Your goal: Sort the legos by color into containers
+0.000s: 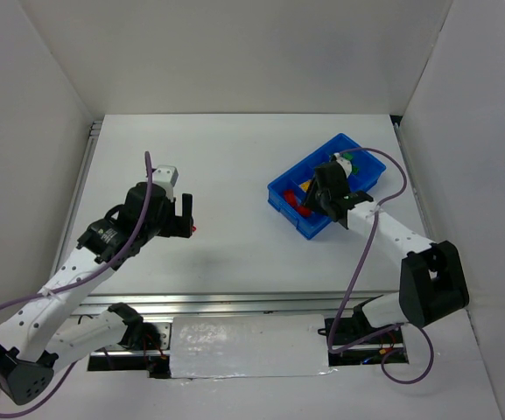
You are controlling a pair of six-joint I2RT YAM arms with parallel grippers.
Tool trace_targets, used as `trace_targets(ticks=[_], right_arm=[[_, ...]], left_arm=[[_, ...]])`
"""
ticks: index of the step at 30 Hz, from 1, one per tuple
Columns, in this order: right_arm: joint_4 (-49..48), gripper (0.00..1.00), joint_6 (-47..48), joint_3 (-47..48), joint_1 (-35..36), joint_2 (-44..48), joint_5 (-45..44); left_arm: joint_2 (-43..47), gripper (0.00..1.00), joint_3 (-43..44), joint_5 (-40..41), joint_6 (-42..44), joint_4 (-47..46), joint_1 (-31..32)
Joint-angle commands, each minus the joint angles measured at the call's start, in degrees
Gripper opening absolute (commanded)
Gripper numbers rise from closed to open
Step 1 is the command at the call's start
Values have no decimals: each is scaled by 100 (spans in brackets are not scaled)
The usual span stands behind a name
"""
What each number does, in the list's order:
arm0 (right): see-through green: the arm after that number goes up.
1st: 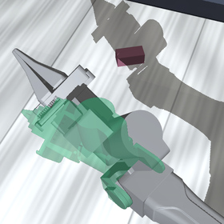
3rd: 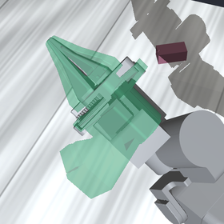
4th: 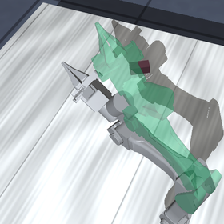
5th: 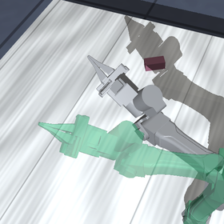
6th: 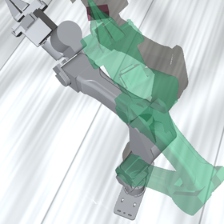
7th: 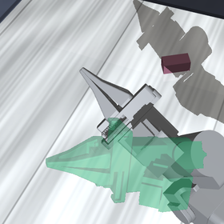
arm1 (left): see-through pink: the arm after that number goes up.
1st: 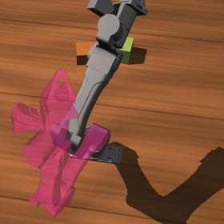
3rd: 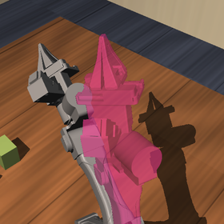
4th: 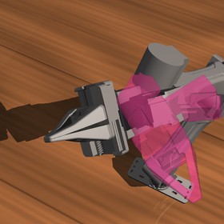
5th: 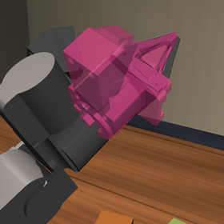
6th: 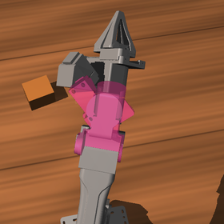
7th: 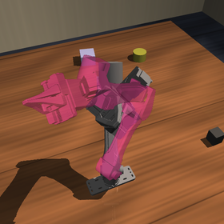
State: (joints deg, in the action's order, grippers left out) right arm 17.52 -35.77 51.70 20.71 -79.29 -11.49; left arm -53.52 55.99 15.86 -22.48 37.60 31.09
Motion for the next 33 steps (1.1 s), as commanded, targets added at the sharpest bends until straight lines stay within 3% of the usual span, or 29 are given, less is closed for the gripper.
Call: trace_targets(ticks=[1, 8, 13, 17, 20, 23, 29, 33], right_arm=[[-214, 62, -36, 305, 3, -25, 15], [41, 77, 70, 708, 30, 132, -126], [191, 77, 298, 1096, 363, 98, -56], [-326, 76, 912, 1324, 1109, -183, 961], [-136, 76, 1554, 2070, 1979, -998, 1368], [348, 74, 1932, 3008, 2602, -2036, 1062], [577, 75, 2416, 4373, 3070, -3539, 1114], [981, 76, 2882, 5305, 3246, -4348, 1122]], left_arm=[[-18, 99, -18, 40, 16, -148, -68], [-53, 100, -9, 163, -125, -122, -182], [-150, 100, 61, 444, -283, -8, -358], [-115, 100, 149, 1136, -739, 212, -647], [16, 99, 220, 1568, -1091, 396, -1226], [253, 100, 193, 1709, -1284, 423, -1683], [859, 100, 106, 2184, -1514, 432, -1993], [1106, 100, -61, 2001, -1251, 107, -2019]])
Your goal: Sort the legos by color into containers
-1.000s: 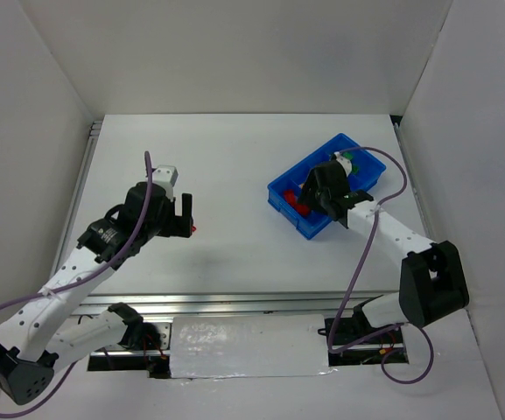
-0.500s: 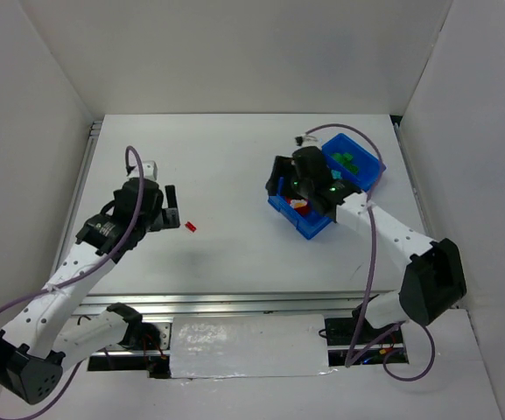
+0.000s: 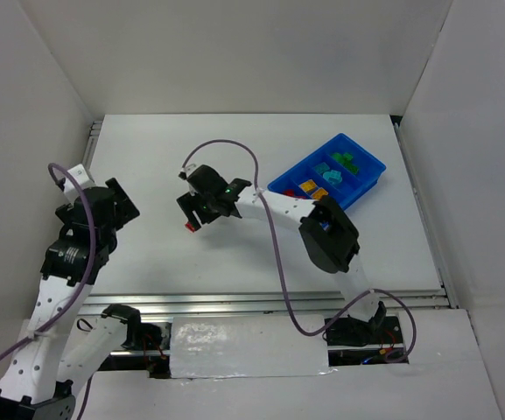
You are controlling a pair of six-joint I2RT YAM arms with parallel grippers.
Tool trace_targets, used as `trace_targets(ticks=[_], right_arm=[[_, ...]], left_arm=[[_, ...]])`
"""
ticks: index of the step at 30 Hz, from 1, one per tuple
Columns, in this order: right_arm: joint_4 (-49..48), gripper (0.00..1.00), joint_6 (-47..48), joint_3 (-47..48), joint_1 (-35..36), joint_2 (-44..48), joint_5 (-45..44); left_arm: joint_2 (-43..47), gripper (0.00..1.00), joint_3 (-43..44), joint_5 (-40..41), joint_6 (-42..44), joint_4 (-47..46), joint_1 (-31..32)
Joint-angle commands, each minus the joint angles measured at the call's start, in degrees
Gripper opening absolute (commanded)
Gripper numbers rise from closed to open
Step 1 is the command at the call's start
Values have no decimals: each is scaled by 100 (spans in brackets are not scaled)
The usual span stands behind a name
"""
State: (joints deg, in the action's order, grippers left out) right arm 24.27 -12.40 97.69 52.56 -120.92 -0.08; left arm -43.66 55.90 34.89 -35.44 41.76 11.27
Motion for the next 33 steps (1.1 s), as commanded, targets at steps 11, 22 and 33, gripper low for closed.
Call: trace_targets(ticks=[11, 22, 33], right_arm=[[781, 68, 827, 1780, 282, -1337, 270], [789, 55, 819, 2158, 431, -1873, 53], [588, 23, 783, 2141, 440, -1953, -449]], left_arm=[[-336, 99, -18, -589, 415, -405, -72], [-345, 100, -44, -844, 565, -511, -81], [-336, 99, -53, -1020, 661, -572, -81]])
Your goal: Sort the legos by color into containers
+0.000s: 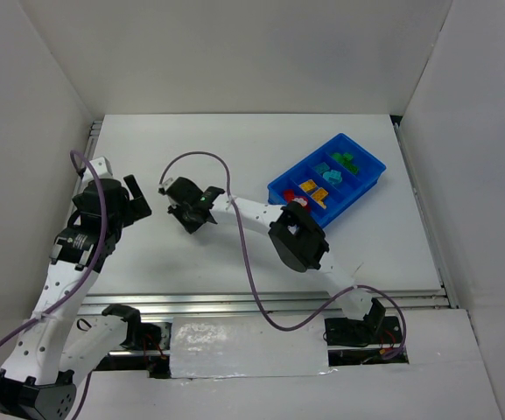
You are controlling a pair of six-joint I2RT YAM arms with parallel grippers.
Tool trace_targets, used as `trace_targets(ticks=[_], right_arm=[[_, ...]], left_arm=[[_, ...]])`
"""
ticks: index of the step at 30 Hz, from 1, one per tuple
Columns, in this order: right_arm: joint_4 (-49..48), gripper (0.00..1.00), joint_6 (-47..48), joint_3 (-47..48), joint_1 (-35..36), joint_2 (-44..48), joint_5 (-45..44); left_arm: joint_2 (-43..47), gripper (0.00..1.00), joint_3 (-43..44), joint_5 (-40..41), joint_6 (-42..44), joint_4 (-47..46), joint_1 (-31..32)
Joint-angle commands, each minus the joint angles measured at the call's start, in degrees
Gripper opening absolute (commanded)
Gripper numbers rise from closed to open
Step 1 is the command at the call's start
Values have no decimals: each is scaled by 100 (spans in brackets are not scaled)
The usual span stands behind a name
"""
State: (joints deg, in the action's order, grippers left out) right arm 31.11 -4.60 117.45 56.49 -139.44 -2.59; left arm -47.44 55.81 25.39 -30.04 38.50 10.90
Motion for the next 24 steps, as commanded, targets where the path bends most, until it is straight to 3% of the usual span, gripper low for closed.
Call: trace_targets(ticks=[1, 2, 3, 9, 15, 19, 24], right_arm=[[-131, 18, -40, 130, 38, -84, -224], [-167, 7, -58, 86, 38, -58, -311], [-158, 1, -102, 85, 46, -40, -364], [-281, 0, -287, -669, 3, 907, -400], [-290, 0, -796, -2286, -454, 3032, -1015], [-351, 0, -1156, -3725, -1610, 4089, -911], [-361, 0, -1429, -4678, -2774, 4811, -646]], left_arm=[[42, 100, -53, -86, 130, -247, -44], [42, 99, -53, -104, 139, -255, -44], [51, 100, -53, -122, 156, -255, -44], [68, 100, -53, -122, 183, -247, -44], [103, 99, -114, -473, 315, -334, -44], [200, 100, -114, -465, 315, -343, -44], [367, 99, -176, -596, 350, -405, -52]])
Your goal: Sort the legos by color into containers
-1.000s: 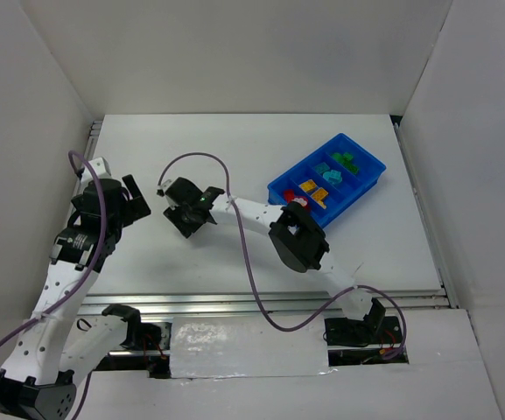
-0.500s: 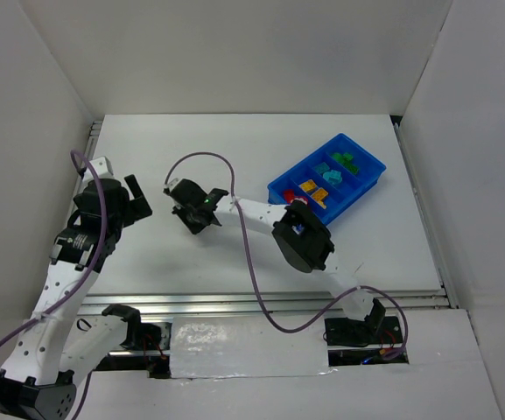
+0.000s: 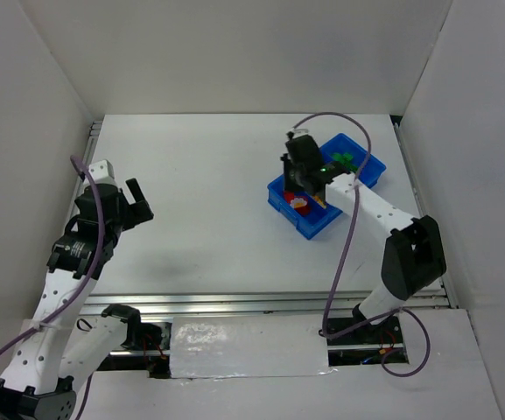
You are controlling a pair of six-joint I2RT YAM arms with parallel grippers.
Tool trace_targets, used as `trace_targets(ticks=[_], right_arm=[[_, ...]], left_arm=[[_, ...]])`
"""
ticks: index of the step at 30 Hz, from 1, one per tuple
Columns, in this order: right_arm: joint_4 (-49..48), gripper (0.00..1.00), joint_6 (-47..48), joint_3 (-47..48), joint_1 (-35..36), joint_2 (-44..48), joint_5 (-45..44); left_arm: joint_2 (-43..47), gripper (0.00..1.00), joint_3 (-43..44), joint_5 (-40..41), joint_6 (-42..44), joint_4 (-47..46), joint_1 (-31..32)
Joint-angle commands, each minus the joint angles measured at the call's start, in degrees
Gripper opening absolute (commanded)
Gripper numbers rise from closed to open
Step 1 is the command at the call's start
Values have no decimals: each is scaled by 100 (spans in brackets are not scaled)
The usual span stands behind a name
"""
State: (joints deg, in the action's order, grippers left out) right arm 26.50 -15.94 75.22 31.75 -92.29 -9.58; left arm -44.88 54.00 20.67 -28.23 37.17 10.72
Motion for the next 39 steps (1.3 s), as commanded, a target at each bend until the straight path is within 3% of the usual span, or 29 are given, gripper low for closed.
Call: trace_targets(ticks=[1, 10, 13, 15, 17, 20, 31, 37, 38, 39], right_arm=[[249, 0, -313, -543, -431, 115, 27], [391, 2, -637, -1044, -1003, 264, -236], [338, 7, -673, -1141, -1092, 352, -185], [338, 33, -664, -1159, -1109, 379, -140], [356, 47, -673, -1159, -1109, 396, -132], [373, 60, -673, -1168, -1109, 466, -70], [479, 67, -708, -1168, -1118, 774, -96], [716, 69, -849, -1185, -1066, 1651, 159], [777, 77, -866, -1185, -1048, 2097, 106], [952, 95, -893, -1168, -1030, 2336, 36]], left_arm=[[103, 100, 14, -115, 177, -271, -35], [85, 100, -3, -142, 177, -280, -35], [50, 99, 14, -151, 177, -280, -44], [32, 99, 14, -142, 177, -271, -35], [23, 99, 14, -151, 177, -280, -35], [23, 100, 6, -142, 177, -280, -35], [23, 99, 14, -72, 151, -263, -35], [-29, 100, 58, -1, 90, -237, -35], [-81, 99, 145, 8, 63, -210, -35], [-125, 99, 207, 42, 2, -106, -35]])
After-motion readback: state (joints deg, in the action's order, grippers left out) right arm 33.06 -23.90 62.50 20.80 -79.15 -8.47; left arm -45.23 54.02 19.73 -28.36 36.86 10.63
